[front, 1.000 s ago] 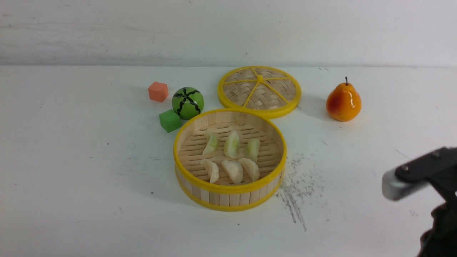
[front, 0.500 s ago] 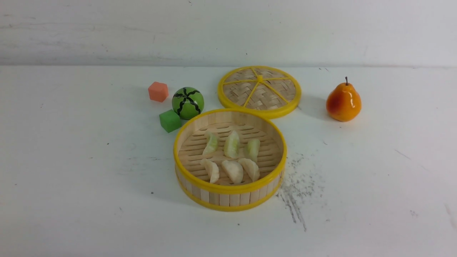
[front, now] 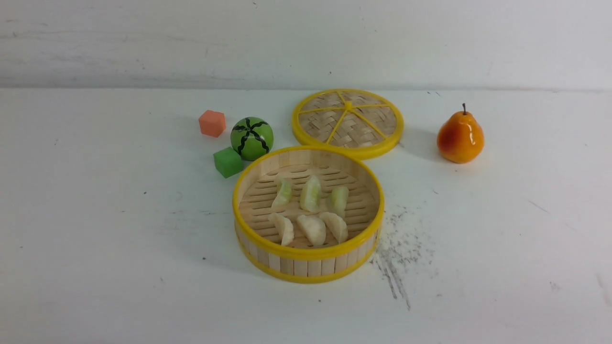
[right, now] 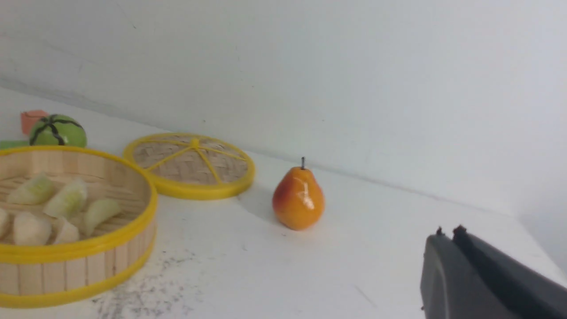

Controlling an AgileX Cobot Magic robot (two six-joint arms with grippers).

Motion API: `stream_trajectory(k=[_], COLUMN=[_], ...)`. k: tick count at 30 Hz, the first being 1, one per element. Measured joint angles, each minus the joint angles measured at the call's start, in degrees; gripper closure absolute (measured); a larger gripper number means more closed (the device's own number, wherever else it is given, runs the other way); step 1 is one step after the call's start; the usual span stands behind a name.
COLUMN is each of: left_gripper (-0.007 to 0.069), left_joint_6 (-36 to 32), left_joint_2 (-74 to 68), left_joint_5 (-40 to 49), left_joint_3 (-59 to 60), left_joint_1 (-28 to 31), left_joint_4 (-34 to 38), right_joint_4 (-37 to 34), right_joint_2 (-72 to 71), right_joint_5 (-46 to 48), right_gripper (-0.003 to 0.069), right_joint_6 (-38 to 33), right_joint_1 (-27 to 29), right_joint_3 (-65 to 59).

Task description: Put the dumplings into the steamer on the white table.

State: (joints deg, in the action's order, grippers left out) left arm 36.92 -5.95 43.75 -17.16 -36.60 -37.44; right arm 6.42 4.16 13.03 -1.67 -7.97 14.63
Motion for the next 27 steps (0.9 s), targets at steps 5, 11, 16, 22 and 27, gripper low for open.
stream_trajectory(k=[5, 11, 16, 22, 27], left_gripper=[0.053, 0.0524, 0.0522, 0.052, 0.0515], left_joint_6=[0.0, 0.0, 0.0, 0.0, 0.0], left_joint_2=[0.0, 0.0, 0.0, 0.0, 0.0], left_joint_5=[0.0, 0.1, 0.1, 0.1, 0.1], left_joint_3=[0.0, 0.0, 0.0, 0.0, 0.0], left_joint_1=[0.0, 0.0, 0.0, 0.0, 0.0], left_joint_4=[0.0, 0.0, 0.0, 0.0, 0.0], right_joint_4=[-1.9, -2.6, -7.7, -10.9, -10.7], right_joint_2=[-0.3, -0.3, -0.3, -0.3, -0.3], right_joint_5=[-14.3, -12.2, -6.4, 4.8, 8.1], right_gripper=[0.065, 0.0643, 0.0643, 0.0639, 0.0638], right_joint_6=[5.6, 8.4, 8.6, 8.6, 10.8], right_joint_1=[0.0, 0.0, 0.0, 0.0, 0.0], right_joint_3=[-14.4, -16.2, -16.2, -16.2, -15.9])
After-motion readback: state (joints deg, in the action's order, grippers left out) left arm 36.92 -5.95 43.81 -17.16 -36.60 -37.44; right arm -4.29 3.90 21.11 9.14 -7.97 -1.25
